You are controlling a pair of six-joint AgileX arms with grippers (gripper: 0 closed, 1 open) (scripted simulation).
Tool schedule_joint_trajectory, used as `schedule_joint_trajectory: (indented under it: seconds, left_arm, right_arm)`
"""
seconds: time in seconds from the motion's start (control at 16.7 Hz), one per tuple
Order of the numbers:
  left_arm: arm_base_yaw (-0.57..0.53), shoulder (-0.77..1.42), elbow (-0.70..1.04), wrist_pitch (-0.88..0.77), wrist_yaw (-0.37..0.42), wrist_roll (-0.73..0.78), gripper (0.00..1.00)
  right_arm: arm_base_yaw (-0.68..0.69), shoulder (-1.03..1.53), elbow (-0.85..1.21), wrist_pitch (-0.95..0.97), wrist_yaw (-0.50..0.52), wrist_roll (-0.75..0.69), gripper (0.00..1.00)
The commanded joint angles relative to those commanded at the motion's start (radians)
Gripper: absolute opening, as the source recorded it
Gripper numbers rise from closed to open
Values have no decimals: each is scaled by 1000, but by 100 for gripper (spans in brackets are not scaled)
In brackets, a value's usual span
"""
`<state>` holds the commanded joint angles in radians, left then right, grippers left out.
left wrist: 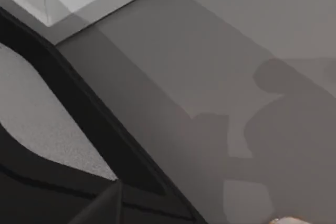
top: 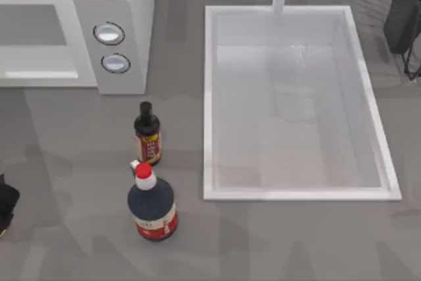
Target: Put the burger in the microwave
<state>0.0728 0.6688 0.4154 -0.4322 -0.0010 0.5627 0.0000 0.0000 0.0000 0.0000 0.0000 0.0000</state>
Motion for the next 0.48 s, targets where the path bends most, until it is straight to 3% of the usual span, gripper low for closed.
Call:
schedule_joint_trajectory:
  seconds: [0.48]
  left_arm:
    - [66, 683, 387, -398, 3, 523, 100]
  right_arm:
    - [0, 0, 0, 0, 0, 0, 100]
